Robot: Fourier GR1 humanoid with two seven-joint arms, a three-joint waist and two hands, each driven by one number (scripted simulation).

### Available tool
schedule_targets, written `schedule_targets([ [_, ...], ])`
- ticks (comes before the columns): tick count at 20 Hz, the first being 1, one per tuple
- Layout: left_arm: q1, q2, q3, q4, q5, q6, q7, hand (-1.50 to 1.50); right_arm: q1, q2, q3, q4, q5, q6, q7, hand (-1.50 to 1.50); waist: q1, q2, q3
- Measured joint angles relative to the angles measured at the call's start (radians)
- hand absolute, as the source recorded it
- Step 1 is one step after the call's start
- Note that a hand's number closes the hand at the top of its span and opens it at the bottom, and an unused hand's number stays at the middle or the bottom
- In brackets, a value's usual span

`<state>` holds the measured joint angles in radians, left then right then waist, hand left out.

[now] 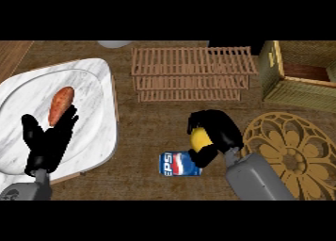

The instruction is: Pick the lemon from the placemat and place it in the tiered shelf

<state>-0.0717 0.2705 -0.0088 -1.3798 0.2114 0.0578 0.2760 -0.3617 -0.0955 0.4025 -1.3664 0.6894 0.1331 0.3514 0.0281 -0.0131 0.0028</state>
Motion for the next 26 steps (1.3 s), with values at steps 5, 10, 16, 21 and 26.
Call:
schedule_targets([
  [5,0.004,0.002,0.004,0.007,-0.003,-0.005,-0.008,0.0,-0.095,0.067,0.183,-0.182,0.027,-0.137,0.275,1.5,-0.007,-0.004,0.002],
  [10,0.017,-0.003,0.004,-0.009,-0.012,0.008,-0.001,0.0,-0.246,0.086,0.263,-0.364,0.104,-0.174,0.589,1.5,-0.018,-0.006,0.002],
  [16,0.015,-0.009,0.013,-0.01,-0.008,0.006,0.003,0.0,-0.498,0.085,0.204,-0.46,0.113,-0.108,0.769,1.5,-0.022,-0.003,0.003],
  [21,0.022,-0.013,0.016,-0.008,-0.017,0.002,-0.023,0.0,-0.651,0.084,0.072,-0.437,0.083,-0.057,0.799,1.5,-0.025,0.0,0.004],
  [26,0.029,-0.016,0.018,-0.015,-0.022,-0.001,-0.031,0.0,-0.783,0.08,-0.077,-0.344,0.071,-0.026,0.786,1.5,-0.023,0.003,0.004],
])
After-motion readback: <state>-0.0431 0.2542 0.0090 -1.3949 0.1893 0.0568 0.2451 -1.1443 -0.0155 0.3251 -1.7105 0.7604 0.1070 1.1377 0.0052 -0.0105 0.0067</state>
